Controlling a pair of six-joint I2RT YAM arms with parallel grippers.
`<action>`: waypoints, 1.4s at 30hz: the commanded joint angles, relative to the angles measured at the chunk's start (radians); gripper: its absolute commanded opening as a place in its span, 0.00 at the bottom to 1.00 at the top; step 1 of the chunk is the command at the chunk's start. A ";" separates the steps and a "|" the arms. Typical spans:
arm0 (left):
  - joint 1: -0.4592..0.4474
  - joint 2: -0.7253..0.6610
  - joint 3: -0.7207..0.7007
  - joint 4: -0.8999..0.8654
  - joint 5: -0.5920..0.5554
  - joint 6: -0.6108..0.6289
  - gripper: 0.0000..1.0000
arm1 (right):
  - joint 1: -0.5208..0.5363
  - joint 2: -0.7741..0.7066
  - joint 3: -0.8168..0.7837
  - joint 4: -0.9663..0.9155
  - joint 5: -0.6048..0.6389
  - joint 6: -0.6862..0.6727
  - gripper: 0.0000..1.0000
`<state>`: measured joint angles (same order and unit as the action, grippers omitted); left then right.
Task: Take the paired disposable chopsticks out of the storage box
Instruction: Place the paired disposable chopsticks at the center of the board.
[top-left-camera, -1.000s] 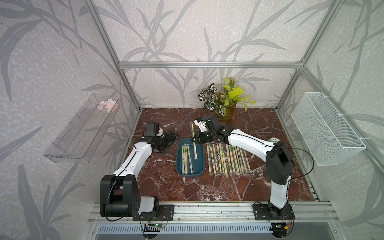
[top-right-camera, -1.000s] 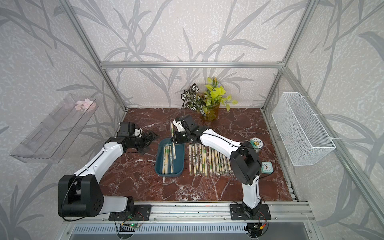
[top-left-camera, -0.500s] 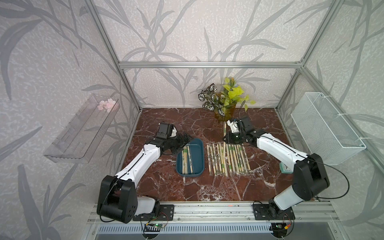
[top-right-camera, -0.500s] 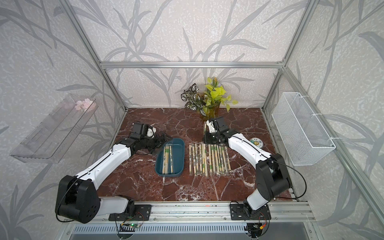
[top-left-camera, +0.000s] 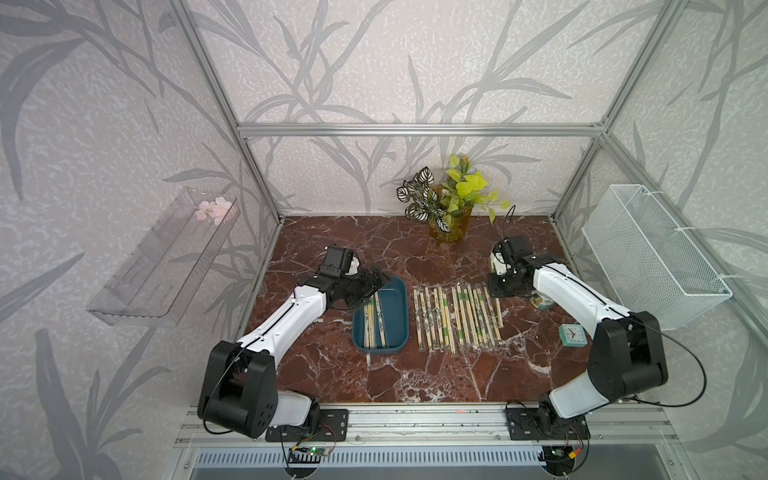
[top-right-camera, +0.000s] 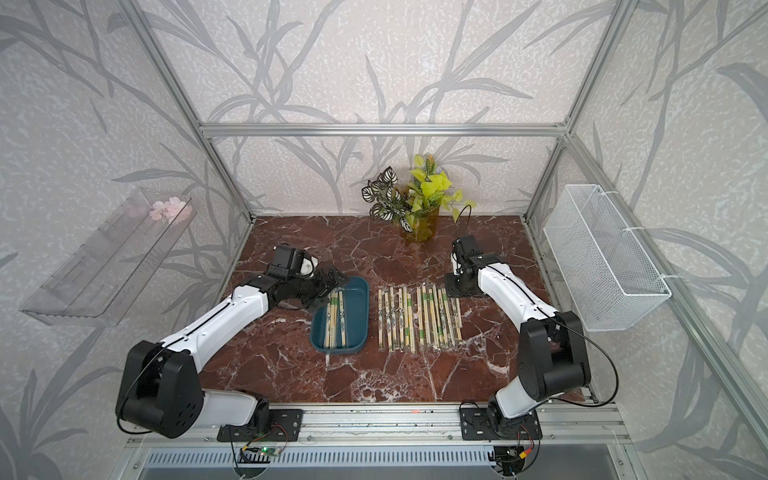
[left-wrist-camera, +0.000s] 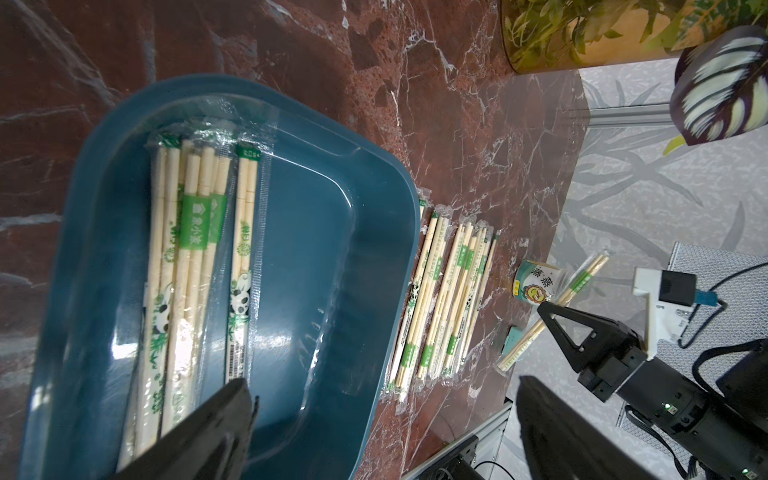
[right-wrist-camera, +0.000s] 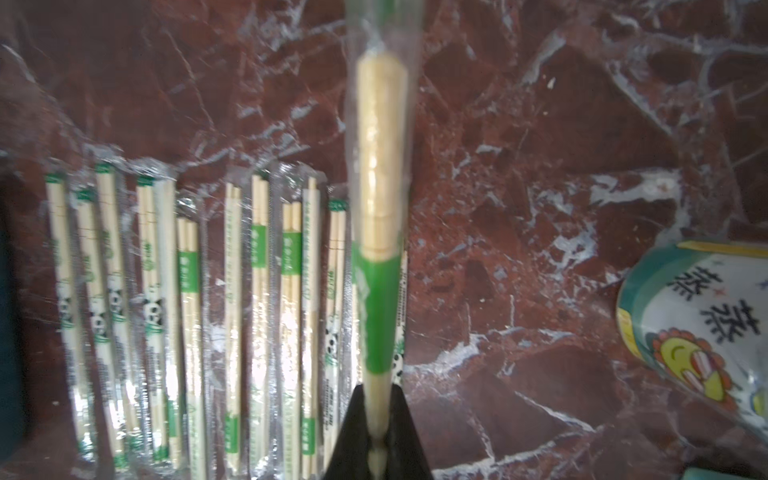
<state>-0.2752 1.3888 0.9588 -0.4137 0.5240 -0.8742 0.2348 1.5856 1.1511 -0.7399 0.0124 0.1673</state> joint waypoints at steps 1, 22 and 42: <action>-0.004 0.008 0.037 -0.017 -0.015 0.011 1.00 | 0.000 0.053 0.034 -0.088 0.125 -0.034 0.00; -0.005 0.028 0.047 -0.029 -0.024 0.027 1.00 | 0.000 0.263 0.067 -0.067 0.121 0.017 0.05; 0.024 0.021 0.055 -0.067 -0.035 0.061 1.00 | 0.019 -0.006 0.111 -0.093 -0.100 0.169 0.33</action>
<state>-0.2638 1.4239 0.9905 -0.4477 0.5091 -0.8410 0.2413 1.6478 1.2251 -0.8272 0.0170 0.2653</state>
